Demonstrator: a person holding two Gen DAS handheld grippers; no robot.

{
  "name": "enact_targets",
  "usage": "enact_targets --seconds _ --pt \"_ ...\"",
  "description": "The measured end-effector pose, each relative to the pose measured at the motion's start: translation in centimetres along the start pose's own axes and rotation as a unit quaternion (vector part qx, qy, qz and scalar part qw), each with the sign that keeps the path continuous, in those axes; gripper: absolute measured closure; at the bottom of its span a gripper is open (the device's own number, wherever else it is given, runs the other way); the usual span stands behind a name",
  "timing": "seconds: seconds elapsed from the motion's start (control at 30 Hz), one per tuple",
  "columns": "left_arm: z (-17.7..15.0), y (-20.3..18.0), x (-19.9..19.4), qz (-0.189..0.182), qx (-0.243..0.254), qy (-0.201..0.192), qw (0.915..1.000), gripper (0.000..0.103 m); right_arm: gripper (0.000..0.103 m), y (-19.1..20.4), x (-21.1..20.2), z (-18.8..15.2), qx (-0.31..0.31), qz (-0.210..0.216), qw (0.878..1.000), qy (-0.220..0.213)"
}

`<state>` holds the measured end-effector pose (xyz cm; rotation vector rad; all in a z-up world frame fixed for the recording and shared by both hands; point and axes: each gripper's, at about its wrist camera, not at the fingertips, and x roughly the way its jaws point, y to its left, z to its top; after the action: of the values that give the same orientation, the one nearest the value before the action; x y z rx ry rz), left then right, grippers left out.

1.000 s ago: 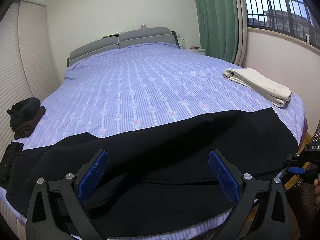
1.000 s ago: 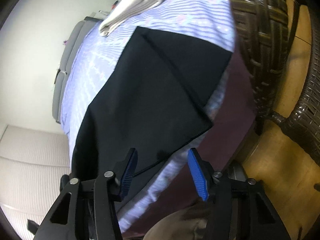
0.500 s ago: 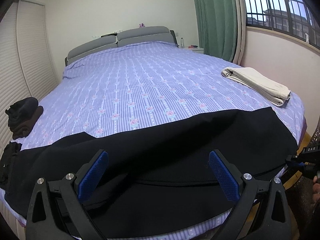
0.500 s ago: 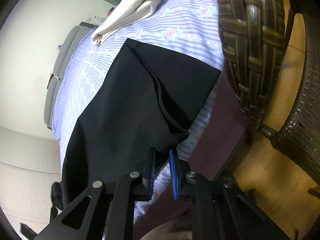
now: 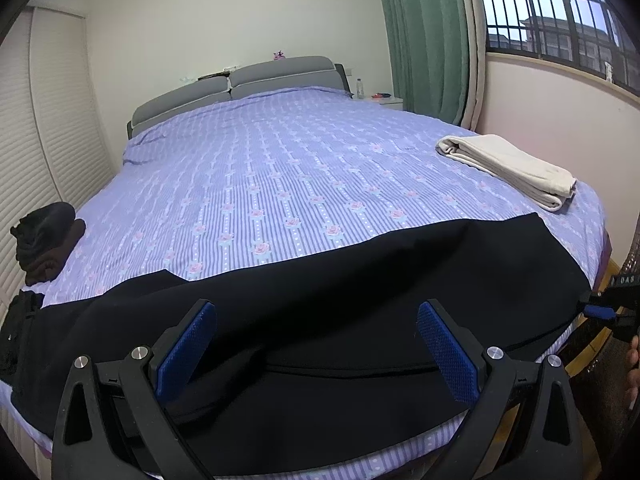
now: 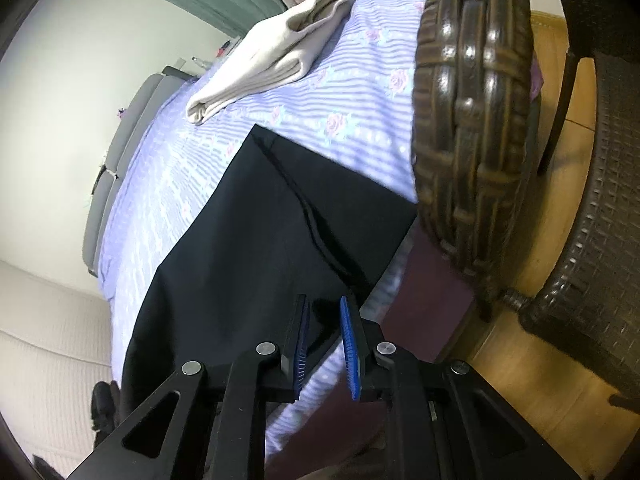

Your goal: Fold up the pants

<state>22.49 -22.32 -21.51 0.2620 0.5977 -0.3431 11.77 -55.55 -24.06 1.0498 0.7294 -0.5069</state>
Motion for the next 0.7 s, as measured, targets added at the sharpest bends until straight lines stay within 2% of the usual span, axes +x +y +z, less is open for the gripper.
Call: enact_targets --seconds 0.07,0.1,0.13,0.33,0.43,0.6,0.7 --pt "-0.1 -0.3 -0.1 0.0 0.002 0.0 1.0 0.001 0.061 -0.4 -0.2 0.0 0.01 -0.003 1.0 0.002" --pt "-0.1 -0.4 -0.1 -0.001 0.003 0.0 1.0 0.001 0.054 -0.7 -0.1 0.1 0.014 -0.006 1.0 -0.001" --pt "-0.1 -0.4 -0.2 -0.001 0.004 0.0 1.0 0.001 0.043 -1.0 -0.2 0.0 0.021 -0.017 1.0 -0.004" --pt "0.0 -0.3 -0.2 0.001 0.003 0.0 1.0 0.001 0.042 -0.2 0.5 -0.4 0.011 0.004 1.0 0.011" --pt "0.1 0.1 -0.2 0.003 -0.003 0.0 1.0 0.001 0.048 0.2 0.5 -0.4 -0.002 0.014 1.0 0.018" --pt "0.0 -0.1 -0.2 0.005 0.001 0.002 1.0 0.001 0.052 0.7 1.4 0.1 -0.004 0.013 1.0 0.024" --pt "0.0 -0.3 -0.4 0.003 0.002 -0.001 1.0 0.001 0.061 0.8 1.8 0.1 -0.003 0.005 1.0 0.029"
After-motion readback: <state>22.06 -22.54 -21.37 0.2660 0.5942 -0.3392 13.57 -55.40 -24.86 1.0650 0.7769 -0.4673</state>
